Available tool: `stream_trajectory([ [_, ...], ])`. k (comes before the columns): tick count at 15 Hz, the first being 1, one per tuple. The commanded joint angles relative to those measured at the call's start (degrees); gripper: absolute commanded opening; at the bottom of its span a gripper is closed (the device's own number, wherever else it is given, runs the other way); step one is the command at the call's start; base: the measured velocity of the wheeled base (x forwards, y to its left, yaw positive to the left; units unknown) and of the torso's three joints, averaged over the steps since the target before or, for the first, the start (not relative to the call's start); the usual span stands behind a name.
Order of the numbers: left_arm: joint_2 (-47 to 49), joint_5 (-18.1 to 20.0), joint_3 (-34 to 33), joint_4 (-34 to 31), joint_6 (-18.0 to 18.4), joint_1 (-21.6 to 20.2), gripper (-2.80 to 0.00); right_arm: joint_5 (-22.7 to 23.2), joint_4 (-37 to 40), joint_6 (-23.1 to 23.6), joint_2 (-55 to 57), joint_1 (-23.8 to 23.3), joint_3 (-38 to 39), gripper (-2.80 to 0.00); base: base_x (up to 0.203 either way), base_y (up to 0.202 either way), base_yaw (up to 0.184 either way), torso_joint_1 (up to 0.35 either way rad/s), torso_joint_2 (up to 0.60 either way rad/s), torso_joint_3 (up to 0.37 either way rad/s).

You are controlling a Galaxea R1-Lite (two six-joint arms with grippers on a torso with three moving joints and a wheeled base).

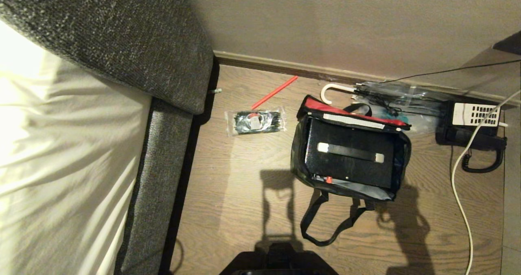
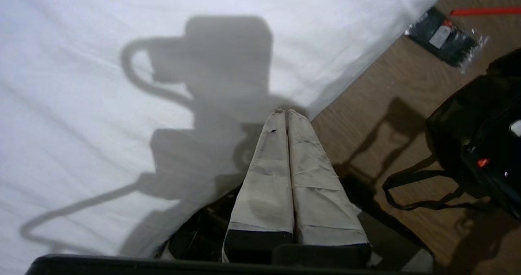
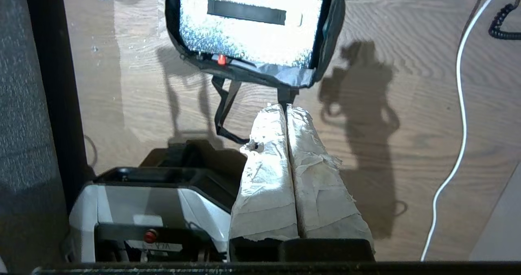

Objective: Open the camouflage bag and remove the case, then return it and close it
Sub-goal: Close the top of the storage box

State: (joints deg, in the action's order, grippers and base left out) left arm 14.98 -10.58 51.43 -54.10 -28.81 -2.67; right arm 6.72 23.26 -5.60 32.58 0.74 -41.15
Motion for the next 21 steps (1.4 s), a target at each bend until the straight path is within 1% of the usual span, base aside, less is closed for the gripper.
stream_trajectory([
  [1, -4.9, 0.2, -6.3, 3.4, 2.8, 1.5, -2.8, 0.1, -0.5, 0.0, -3.1, 0.0, 1.6, -2.8, 0.0, 0.0, 0.0, 0.0, 0.0, 0.0],
  [3, -10.7, 1.1, -19.2, 13.7, 8.0, 2.1, -2.8, 0.1, -1.3, -0.1, -3.9, 0.0, 3.1, -2.8, 0.0, 0.0, 0.0, 0.0, 0.0, 0.0],
  [6, -14.1, 3.3, -34.6, 30.8, 14.8, 2.5, -2.8, 0.1, -3.4, -0.1, -7.7, 0.0, 8.1, -2.8, 0.0, 0.0, 0.0, 0.0, 0.0, 0.0],
  [7, -14.4, 4.0, -40.2, 36.7, 18.5, 2.5, -2.8, 0.0, -4.1, 0.0, -8.7, 0.0, 9.8, -2.8, 0.0, 0.0, 0.0, 0.0, 0.0, 0.0],
  [8, -14.6, 5.4, -45.4, 45.5, 23.4, 2.5, -2.8, 0.0, -5.0, 0.0, -9.9, 0.0, 11.4, -2.8, 0.0, 0.0, 0.0, 0.0, 0.0, 0.0],
  [9, -14.8, 8.3, -48.7, 52.1, 27.6, 2.6, -2.8, 0.0, -6.7, 0.0, -11.3, 0.0, 12.8, -2.8, 0.0, 0.0, 0.0, 0.0, 0.0, 0.0],
  [10, -14.9, 10.1, -51.2, 53.9, 29.7, 2.6, -2.8, 0.0, -8.5, 0.0, -12.8, 0.0, 14.7, -2.8, 0.0, 0.0, 0.0, 0.0, 0.0, 0.0],
  [12, -15.0, 11.0, -51.5, 54.3, 31.4, 2.7, -2.8, 0.1, -10.0, 0.2, -17.8, 0.0, 19.2, -2.8, 0.0, 0.0, 0.0, 0.0, 0.0, 0.0],
  [14, -15.0, 11.0, -51.5, 54.4, 31.3, 2.6, -2.8, 0.1, -11.5, 1.8, -22.8, -0.3, 26.5, -2.8, 0.0, 0.0, 0.0, 0.0, 0.0, 0.0],
  [16, -15.0, 11.0, -51.5, 54.4, 31.3, 2.6, -2.8, -0.1, -15.4, 4.4, -28.0, -0.5, 34.7, -2.8, 0.0, 0.0, 0.0, 0.0, 0.0, 0.0],
  [17, -15.0, 11.0, -51.5, 54.4, 31.2, 2.6, -2.8, -0.8, -16.9, 5.2, -29.6, -0.6, 37.3, -2.8, 0.0, 0.0, 0.0, 0.0, 0.0, 0.0],
  [19, -15.0, 11.0, -51.5, 54.4, 31.3, 2.6, -2.8, -3.1, -18.5, 6.6, -30.4, -0.7, 37.8, -2.8, 0.0, 0.0, 0.0, 0.0, 0.0, 0.0],
  [20, -15.0, 10.9, -51.5, 54.4, 31.3, 2.6, -2.8, -5.5, -18.9, 7.1, -30.7, -0.7, 39.0, -2.8, 0.0, 0.0, 0.0, 0.0, 0.0, 0.0],
  [21, -15.0, 11.0, -51.5, 54.4, 31.3, 2.6, -2.8, -6.6, -21.6, 7.8, -31.1, -0.7, 40.9, -2.8, 0.0, 0.0, 0.0, 0.0, 0.0, 0.0],
])
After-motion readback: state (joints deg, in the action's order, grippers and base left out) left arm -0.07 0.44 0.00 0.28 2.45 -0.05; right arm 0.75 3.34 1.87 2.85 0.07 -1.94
